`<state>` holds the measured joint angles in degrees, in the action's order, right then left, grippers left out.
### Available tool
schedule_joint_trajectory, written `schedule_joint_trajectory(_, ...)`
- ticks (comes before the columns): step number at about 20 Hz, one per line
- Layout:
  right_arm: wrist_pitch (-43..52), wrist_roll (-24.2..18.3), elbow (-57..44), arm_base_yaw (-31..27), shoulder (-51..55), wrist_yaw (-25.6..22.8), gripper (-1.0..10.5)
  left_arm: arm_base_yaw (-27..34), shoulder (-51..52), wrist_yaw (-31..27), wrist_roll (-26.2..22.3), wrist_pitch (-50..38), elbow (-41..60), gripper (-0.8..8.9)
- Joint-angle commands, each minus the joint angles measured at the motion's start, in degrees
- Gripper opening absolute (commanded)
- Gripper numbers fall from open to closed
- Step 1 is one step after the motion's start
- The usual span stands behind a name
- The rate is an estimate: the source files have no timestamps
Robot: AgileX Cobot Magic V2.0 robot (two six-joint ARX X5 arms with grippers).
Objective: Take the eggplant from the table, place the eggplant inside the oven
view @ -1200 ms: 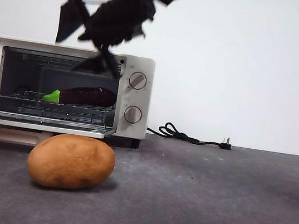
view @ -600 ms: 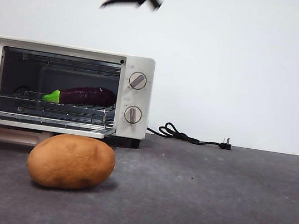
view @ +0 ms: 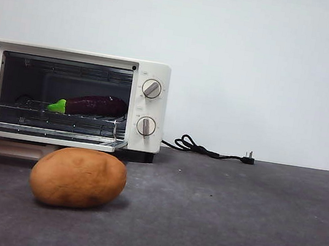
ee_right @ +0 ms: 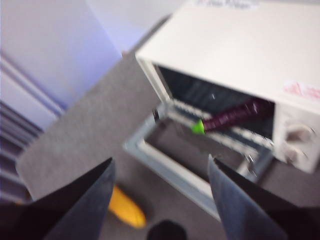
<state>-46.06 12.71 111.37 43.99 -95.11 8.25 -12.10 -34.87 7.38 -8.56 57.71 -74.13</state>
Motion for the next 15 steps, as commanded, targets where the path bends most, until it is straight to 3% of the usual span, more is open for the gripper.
schedule_joint_trajectory(1, -5.0, -5.6, 0.0, 0.2, 2.4, -0.6, 3.1, -0.3, -0.5, -0.2, -0.6, -0.9, 0.4, -0.05)
schedule_joint_trajectory(7, -16.6, -9.1, 0.0, 0.2, 6.9, -3.9, 3.1, -0.3, -1.6, -0.2, -0.3, -1.4, 0.4, -0.05)
schedule_joint_trajectory(15, -25.5, -13.1, 0.0, 0.2, 11.3, -5.8, 0.4, -0.3, -2.4, -0.2, 0.0, -2.1, 0.4, -0.05)
